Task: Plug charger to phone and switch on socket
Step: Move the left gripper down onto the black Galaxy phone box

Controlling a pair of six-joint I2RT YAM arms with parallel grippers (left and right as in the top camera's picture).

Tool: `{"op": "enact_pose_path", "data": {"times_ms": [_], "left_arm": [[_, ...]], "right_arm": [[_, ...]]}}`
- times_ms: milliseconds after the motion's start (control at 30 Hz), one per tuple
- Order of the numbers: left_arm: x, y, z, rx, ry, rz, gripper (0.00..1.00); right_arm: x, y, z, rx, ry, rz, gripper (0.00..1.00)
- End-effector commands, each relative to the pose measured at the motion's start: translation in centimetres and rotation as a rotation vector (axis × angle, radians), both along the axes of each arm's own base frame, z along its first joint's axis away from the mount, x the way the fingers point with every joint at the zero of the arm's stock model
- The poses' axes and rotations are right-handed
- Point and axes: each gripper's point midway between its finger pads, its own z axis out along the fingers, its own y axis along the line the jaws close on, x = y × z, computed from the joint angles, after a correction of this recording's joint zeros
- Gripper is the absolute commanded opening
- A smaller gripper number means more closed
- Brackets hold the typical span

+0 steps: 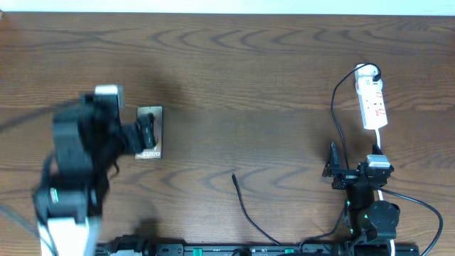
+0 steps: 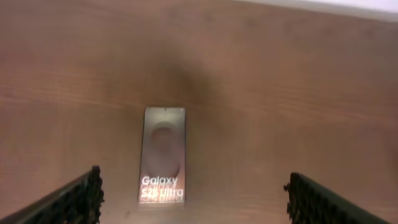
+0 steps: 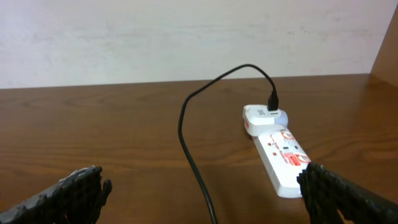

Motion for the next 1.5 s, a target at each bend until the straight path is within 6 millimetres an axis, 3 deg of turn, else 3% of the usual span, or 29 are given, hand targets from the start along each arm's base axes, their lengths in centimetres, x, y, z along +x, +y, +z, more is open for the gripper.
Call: {"op": "enact_pose_path", "data": {"times_ms": [0,133,333,367,400,433,467,500,567,1000,1467], "left_arm": [[2.4,1.3,0.1,0.059,0.144,0.029,0.91],[4.1,1.5,-2.4,0.062,0.345,0.028,0.91],[5.0,1.6,-9.3,0.057,0.6,0.019,0.91],[5.0,1.6,-10.1,0.057,0.628,0.018,0.68],[5.1,1.6,-10.6,0.057,0.643,0.017,0.37],[5.2,1.6,-11.2,0.057,0.661,0.017,0.11],[5.2,1.6,-11.6,0.056,0.674,0.016,0.08],[5.4,1.6,-12.0,0.056,0.683,0.016,0.11],[5.5,1.6,-12.7,0.056,0.7,0.015,0.98],[5.6,1.6,-13.9,0.056,0.713,0.014,0.98],[4.2,1.6,-20.3,0.07,0.727,-0.009,0.98]], "right_arm": [[0.0,-0.3,0.0,-0.013,-0.001,-0.012,0.99],[0.0,-0.3,0.0,-0.013,-0.001,-0.012,0.99],[0.0,-0.3,0.0,-0.013,-0.001,-0.013,0.99],[0.0,-0.3,0.0,-0.013,-0.001,-0.013,0.99],[0.0,-0.3,0.0,-0.013,-0.001,-0.012,0.99],[0.0,-0.3,0.0,-0.013,-0.001,-0.012,0.99],[0.0,-0.3,0.0,-0.013,-0.001,-0.013,0.99],[0.0,-0.3,0.0,-0.013,-0.001,-0.013,0.99],[0.0,-0.3,0.0,-0.013,-0.001,-0.013,0.99],[0.0,-0.3,0.0,-0.013,-0.001,-0.012,0.99],[0.0,-0.3,0.0,-0.013,-0.001,-0.013,0.99]]}}
